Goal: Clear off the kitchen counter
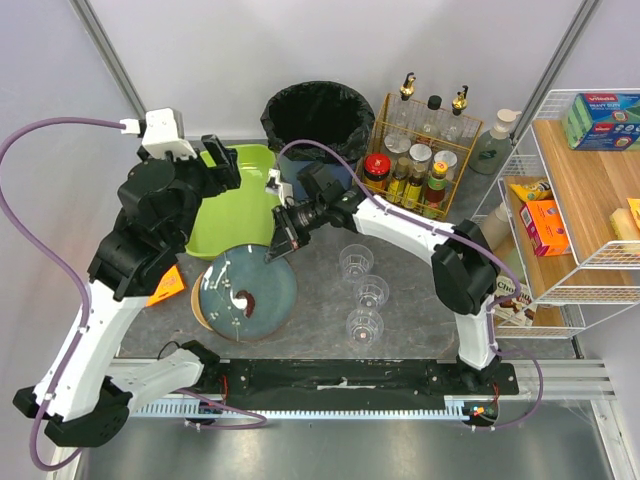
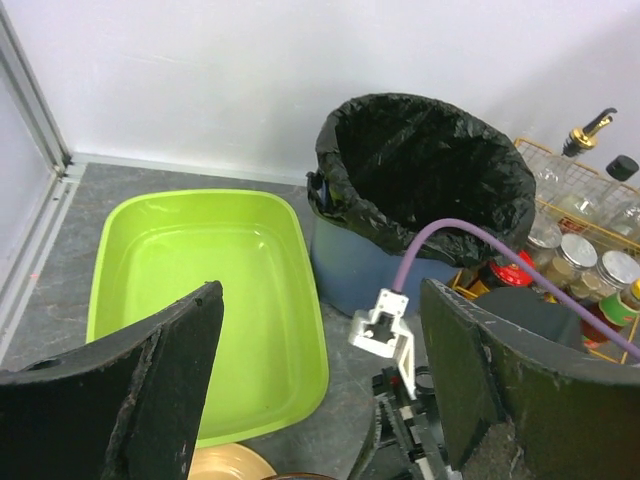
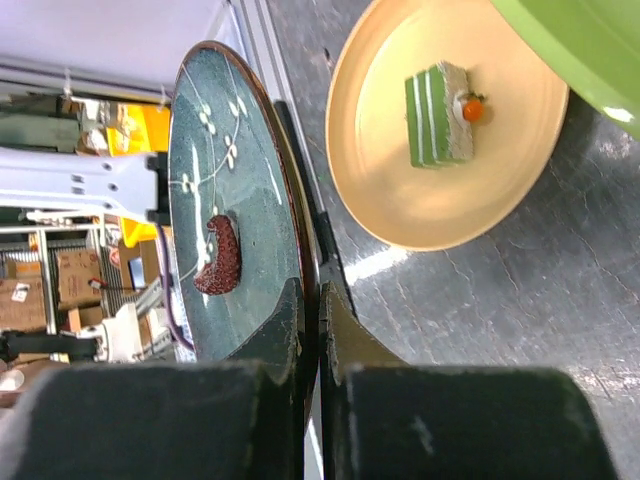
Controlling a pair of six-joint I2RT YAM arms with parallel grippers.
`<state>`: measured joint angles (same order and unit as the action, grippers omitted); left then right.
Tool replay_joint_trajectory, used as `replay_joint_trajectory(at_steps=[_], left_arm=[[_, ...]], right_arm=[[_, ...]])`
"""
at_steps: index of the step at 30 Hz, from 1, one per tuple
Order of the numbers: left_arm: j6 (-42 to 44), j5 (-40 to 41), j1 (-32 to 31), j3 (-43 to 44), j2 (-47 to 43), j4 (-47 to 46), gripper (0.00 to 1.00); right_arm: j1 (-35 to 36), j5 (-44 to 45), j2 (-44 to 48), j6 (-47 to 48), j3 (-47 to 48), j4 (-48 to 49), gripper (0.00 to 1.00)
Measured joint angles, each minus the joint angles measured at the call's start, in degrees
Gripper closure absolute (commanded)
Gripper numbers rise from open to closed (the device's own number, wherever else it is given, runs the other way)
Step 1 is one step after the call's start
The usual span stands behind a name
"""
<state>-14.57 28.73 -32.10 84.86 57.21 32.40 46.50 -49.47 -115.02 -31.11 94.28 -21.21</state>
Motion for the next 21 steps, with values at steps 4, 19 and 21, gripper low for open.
replay_joint_trajectory(at_steps=[4, 19, 21], left_arm=[[2.62, 2.01, 0.0, 1.27, -0.37, -0.55, 0.15], [10.08, 7.82, 0.0, 3.61, -3.8, -5.16, 0.15], [10.16, 7.82, 0.0, 3.69, -3.93, -5.2, 0.15]], right_arm=[[0.0, 1.7, 1.66, -3.58, 2.62, -0.04, 1.0], [-2.1, 8.44, 4.83, -13.62, 12.92, -5.86, 1.0], [-3.23, 9.99, 4.83, -14.97, 16.0, -7.41, 1.0]])
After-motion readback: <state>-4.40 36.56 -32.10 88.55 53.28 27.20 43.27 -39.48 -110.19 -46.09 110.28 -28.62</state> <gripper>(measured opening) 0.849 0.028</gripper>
